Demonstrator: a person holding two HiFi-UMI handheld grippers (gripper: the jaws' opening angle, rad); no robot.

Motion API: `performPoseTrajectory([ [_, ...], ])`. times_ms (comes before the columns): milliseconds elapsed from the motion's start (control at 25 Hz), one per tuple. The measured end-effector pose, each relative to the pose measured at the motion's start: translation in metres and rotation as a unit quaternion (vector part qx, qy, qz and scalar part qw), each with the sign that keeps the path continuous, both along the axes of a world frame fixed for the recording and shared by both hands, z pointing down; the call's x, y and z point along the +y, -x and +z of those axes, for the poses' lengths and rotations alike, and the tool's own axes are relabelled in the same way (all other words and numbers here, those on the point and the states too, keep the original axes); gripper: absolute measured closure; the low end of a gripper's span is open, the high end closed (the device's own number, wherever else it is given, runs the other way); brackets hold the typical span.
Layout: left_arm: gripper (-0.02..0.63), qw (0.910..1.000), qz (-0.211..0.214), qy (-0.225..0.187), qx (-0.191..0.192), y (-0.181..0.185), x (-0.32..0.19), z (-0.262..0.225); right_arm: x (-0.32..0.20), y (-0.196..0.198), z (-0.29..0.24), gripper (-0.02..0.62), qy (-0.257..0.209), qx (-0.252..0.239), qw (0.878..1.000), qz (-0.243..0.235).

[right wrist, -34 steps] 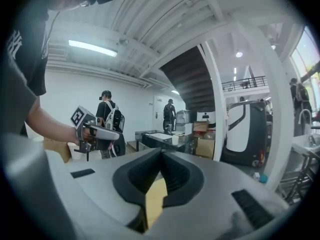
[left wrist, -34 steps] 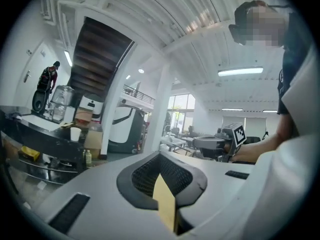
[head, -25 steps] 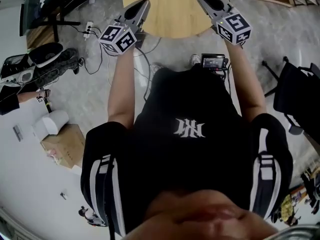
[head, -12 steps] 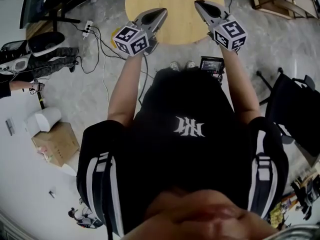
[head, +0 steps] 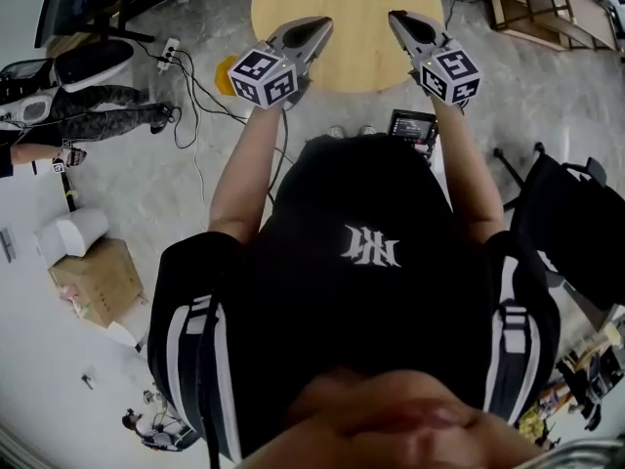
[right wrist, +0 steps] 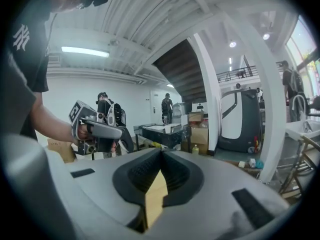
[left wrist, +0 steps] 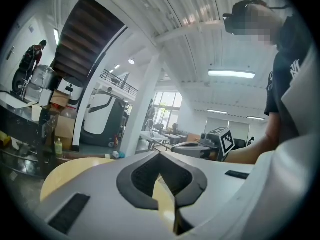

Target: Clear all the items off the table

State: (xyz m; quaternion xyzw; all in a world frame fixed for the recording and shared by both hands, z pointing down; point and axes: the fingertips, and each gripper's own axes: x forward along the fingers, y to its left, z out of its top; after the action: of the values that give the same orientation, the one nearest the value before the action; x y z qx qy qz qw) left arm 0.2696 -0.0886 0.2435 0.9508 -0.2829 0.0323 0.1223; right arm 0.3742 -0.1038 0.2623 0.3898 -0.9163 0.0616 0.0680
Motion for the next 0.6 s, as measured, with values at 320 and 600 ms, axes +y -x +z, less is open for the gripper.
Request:
performPoseTrajectory([
  [320, 0.594, 0.9994, -0.018, 0.005, 0.031, 0.032, 0.012, -0.002, 0.012, 0.016, 0.002, 0.594, 0.003, 0.001, 1.000, -0.011],
  [600, 0.595, 0.9975, 0.007, 0.056, 0.043, 0.053, 0.059, 0.049, 0.058, 0.010, 0.021, 0.594, 0.033, -0.004, 0.999, -0.033],
])
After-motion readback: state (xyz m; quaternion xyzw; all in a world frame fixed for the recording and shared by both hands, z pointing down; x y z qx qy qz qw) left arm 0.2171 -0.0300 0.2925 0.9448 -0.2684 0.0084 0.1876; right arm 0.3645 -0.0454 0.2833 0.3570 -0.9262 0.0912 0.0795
